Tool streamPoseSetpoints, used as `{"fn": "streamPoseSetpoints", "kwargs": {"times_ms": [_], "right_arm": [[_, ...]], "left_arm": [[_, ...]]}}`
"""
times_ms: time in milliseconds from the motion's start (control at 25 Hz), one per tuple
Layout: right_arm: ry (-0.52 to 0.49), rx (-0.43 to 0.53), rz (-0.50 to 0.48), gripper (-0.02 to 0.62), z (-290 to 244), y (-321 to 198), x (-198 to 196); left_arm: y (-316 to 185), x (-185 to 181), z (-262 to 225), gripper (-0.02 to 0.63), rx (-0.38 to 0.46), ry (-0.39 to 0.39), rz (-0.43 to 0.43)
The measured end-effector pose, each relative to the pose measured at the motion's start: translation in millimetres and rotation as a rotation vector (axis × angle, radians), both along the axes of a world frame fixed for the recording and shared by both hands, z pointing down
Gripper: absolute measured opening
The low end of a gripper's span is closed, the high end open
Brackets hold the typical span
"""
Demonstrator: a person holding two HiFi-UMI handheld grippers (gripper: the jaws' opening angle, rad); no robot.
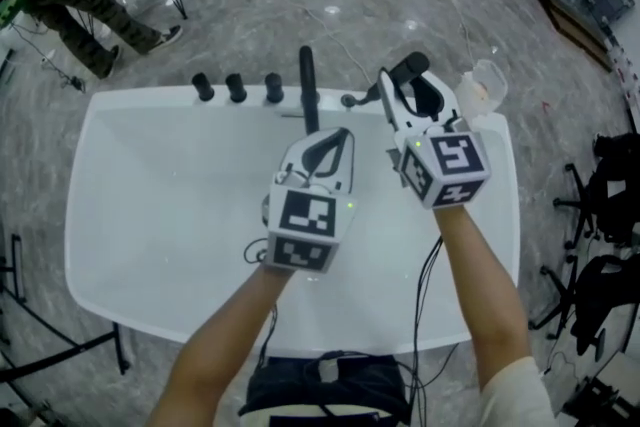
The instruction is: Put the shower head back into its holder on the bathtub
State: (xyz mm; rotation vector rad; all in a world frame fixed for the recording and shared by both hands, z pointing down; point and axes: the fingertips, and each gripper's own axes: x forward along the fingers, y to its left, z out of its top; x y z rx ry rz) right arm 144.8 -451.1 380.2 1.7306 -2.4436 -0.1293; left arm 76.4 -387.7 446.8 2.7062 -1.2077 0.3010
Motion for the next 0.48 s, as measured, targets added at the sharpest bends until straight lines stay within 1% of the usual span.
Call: {"fn": "streamPoseSetpoints", "kwargs": {"times_ms": [120,480], "right_arm": [[-0.005,-0.031,0.000,0.140,5,-1,1],[0.001,-0.056,-0.017,0.140,28,-4,-9]], "left_arm": [[4,1,-3,0.005,-0.034,-0.014,-0.005],[8,7,11,0.005,-0.050,-0.028,0.007]]}}
